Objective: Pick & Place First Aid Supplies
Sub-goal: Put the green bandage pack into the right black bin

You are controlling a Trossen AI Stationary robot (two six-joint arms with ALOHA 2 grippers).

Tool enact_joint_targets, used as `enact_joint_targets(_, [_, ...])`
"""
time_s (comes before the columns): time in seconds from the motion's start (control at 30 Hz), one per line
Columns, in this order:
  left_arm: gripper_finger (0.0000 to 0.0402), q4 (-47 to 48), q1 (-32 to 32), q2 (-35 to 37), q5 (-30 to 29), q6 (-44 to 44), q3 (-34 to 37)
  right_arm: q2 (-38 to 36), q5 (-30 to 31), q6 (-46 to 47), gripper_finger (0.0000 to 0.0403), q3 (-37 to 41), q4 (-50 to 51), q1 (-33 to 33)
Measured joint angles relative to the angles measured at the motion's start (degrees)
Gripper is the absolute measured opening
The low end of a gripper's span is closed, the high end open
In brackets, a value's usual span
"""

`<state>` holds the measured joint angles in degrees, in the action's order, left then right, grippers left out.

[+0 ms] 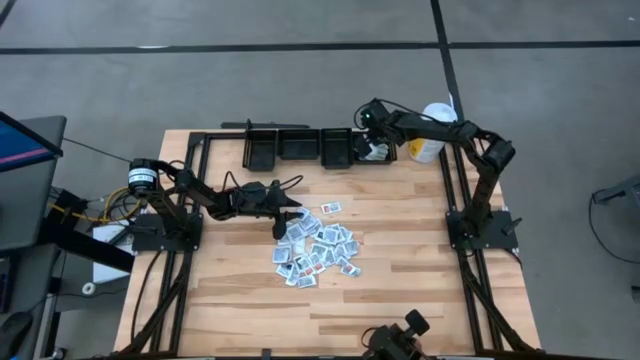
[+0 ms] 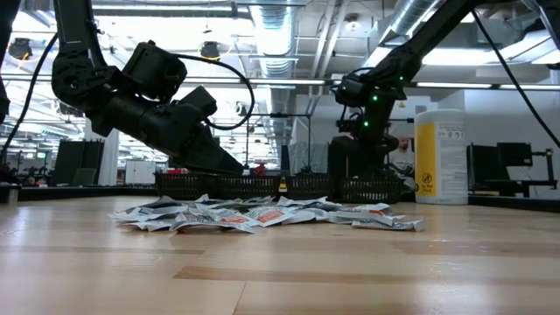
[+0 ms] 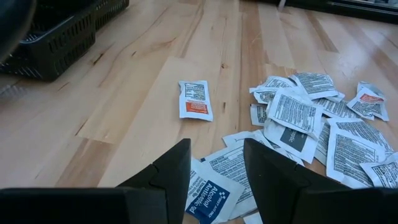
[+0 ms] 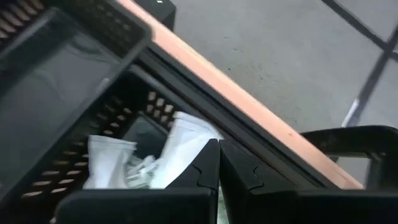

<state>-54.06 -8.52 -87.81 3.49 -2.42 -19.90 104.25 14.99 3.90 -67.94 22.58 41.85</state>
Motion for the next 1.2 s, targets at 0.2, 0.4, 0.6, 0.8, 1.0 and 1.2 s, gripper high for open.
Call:
enact_joint_targets(0.2, [0.0149,-0.02,0.00,0.00,0.00,0.00,0.00,0.00,-3.39,-1.65,0.0000,0.00,-1.51,-0.72])
enact_joint_targets(0.4, [0.0149,-0.02,-0.02,0.00,0.00,0.02,0.00,0.00,0.99,-2.37,0.0000,0.00,0.85,-2.36])
enact_joint_targets(0.6, [0.0149,-0.02,0.01,0.00,0.00,0.00,0.00,0.00,8.84,-0.34,0.0000,0.00,7.73,-3.21])
enact_joint_targets(0.8, [0.0149,-0.02,0.01,0.00,0.00,0.00,0.00,-0.02,7.53,0.49,0.0000,0.00,8.66,-3.22])
enact_joint_targets(1.0, [0.0149,-0.02,-0.02,0.00,0.00,0.00,0.00,0.00,4.30,0.67,0.0000,0.00,8.66,-2.67])
enact_joint_targets(1.2, [0.0149,-0.02,-0.02,0.00,0.00,0.00,0.00,-0.02,-0.54,0.17,0.0000,0.00,7.92,-2.68])
